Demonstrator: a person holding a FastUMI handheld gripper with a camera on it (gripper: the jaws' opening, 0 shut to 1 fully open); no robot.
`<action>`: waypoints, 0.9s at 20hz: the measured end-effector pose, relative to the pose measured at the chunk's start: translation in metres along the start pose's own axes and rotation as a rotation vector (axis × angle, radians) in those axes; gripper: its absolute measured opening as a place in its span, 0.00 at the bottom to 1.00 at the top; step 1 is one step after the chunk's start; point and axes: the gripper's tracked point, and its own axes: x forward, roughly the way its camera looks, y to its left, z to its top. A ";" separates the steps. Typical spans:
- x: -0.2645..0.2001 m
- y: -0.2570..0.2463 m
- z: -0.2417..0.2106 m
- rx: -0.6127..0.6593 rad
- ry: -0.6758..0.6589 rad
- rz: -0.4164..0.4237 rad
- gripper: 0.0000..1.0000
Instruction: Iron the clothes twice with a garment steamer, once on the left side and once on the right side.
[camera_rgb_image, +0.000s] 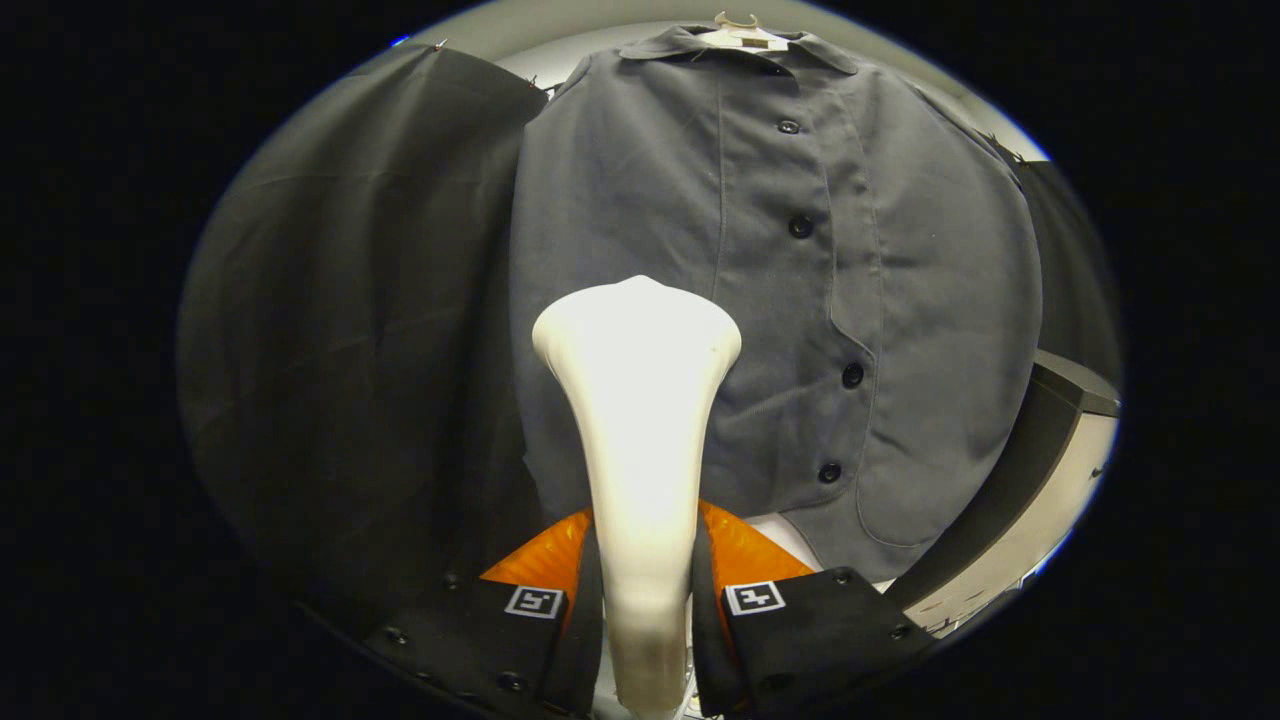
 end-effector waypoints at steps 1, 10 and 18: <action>-0.004 0.002 0.002 0.010 -0.006 0.006 0.45; -0.070 0.004 0.075 0.009 -0.187 -0.023 0.45; -0.132 -0.031 0.133 0.027 -0.331 -0.076 0.45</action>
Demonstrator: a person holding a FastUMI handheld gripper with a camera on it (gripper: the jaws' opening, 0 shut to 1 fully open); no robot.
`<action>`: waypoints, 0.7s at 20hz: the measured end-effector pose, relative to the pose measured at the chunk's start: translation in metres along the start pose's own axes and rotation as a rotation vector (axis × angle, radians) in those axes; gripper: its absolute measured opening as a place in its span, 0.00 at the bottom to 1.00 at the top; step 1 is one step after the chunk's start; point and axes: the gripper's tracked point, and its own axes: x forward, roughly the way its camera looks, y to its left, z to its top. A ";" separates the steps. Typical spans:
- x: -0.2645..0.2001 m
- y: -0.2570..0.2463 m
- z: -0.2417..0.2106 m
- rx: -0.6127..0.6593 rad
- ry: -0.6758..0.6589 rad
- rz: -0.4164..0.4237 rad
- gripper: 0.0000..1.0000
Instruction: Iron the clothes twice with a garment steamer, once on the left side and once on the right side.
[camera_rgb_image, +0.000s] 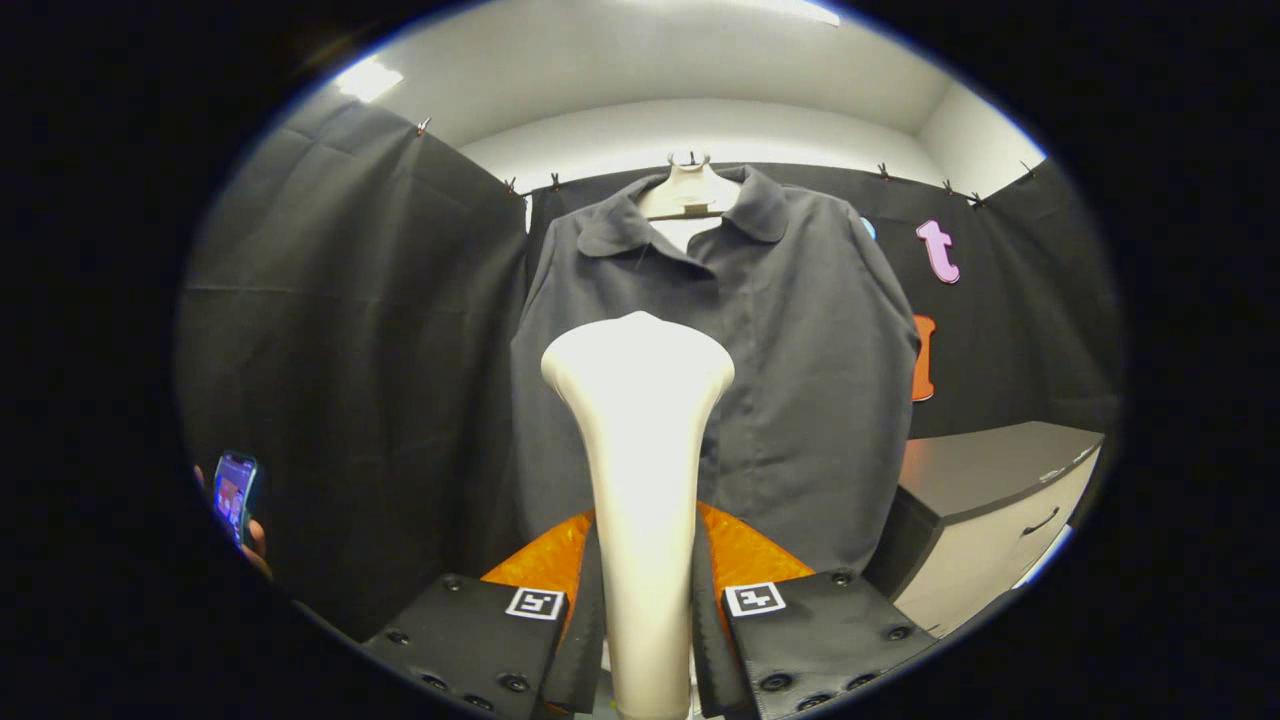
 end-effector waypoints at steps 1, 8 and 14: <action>-0.004 -0.007 0.006 0.006 -0.007 -0.005 0.45; -0.043 -0.080 0.036 0.025 -0.063 -0.123 0.45; -0.070 -0.137 0.048 -0.001 -0.081 -0.202 0.45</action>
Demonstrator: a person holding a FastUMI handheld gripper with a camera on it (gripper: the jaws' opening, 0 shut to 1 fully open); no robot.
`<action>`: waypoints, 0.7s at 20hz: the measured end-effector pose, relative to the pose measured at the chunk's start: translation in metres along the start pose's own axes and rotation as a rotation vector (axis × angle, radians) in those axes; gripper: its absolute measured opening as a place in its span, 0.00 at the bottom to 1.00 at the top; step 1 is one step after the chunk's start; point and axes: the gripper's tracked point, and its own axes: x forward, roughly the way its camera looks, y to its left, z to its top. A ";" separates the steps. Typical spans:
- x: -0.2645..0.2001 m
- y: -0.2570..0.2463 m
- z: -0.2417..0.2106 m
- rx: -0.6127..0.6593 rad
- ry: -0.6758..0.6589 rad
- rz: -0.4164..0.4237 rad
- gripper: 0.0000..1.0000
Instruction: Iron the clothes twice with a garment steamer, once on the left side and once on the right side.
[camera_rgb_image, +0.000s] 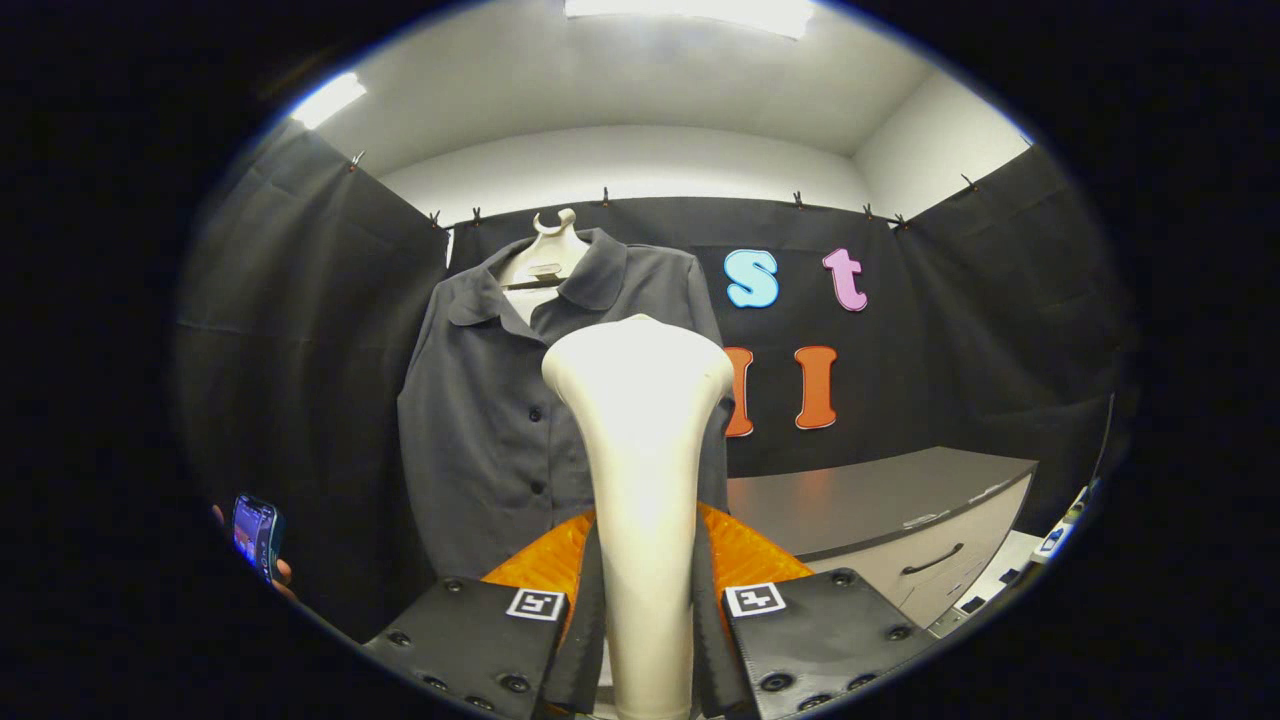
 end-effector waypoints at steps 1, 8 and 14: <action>-0.003 -0.006 0.001 0.002 -0.001 0.000 0.45; -0.018 -0.042 0.003 0.001 0.002 0.002 0.45; -0.028 -0.056 0.003 -0.004 -0.001 0.026 0.45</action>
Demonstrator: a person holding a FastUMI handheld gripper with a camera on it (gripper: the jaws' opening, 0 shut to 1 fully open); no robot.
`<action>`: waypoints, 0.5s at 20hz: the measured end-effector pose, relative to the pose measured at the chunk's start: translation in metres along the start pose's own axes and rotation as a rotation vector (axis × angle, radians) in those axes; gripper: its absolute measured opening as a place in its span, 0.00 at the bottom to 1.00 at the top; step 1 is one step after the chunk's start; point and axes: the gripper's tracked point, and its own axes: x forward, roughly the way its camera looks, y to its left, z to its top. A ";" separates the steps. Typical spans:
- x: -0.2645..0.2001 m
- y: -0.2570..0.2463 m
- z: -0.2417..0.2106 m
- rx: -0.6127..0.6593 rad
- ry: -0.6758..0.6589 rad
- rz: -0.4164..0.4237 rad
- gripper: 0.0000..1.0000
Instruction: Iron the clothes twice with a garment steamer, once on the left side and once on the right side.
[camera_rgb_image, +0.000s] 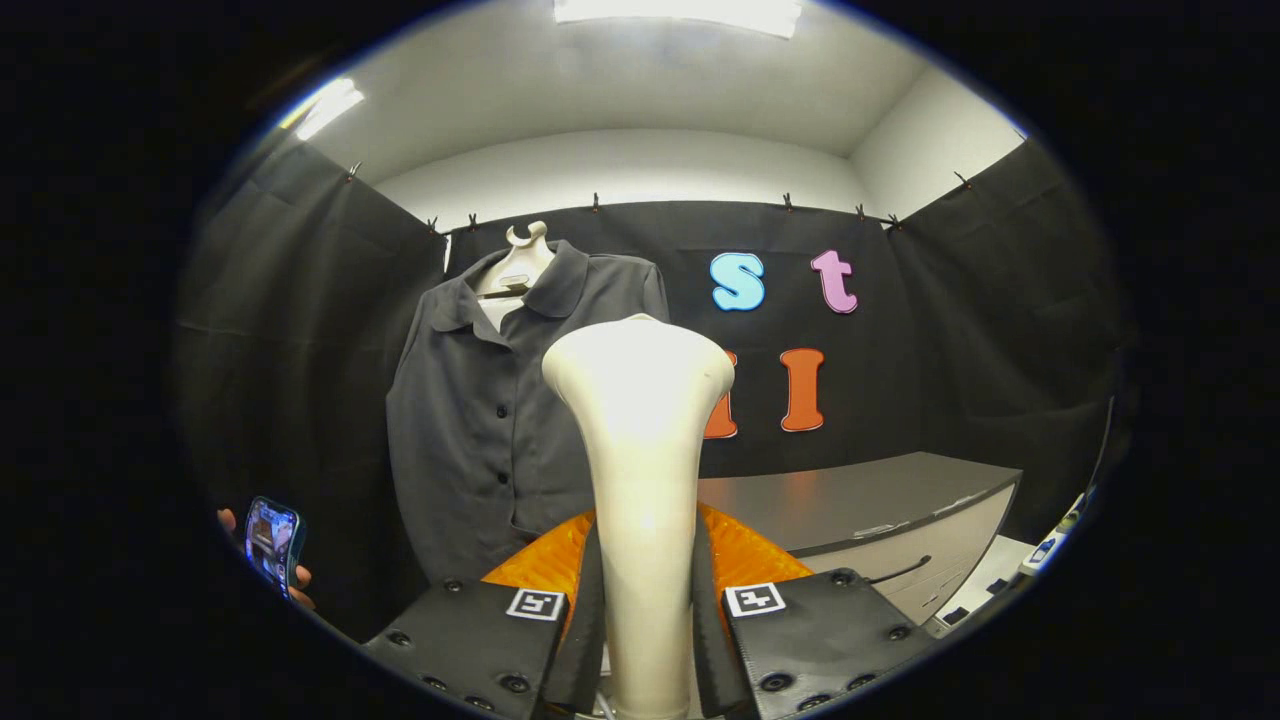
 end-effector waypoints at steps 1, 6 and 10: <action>0.000 -0.002 -0.001 -0.001 0.003 0.004 0.45; -0.005 -0.006 -0.001 -0.002 0.001 0.029 0.45; -0.005 -0.007 -0.001 -0.007 0.003 0.044 0.45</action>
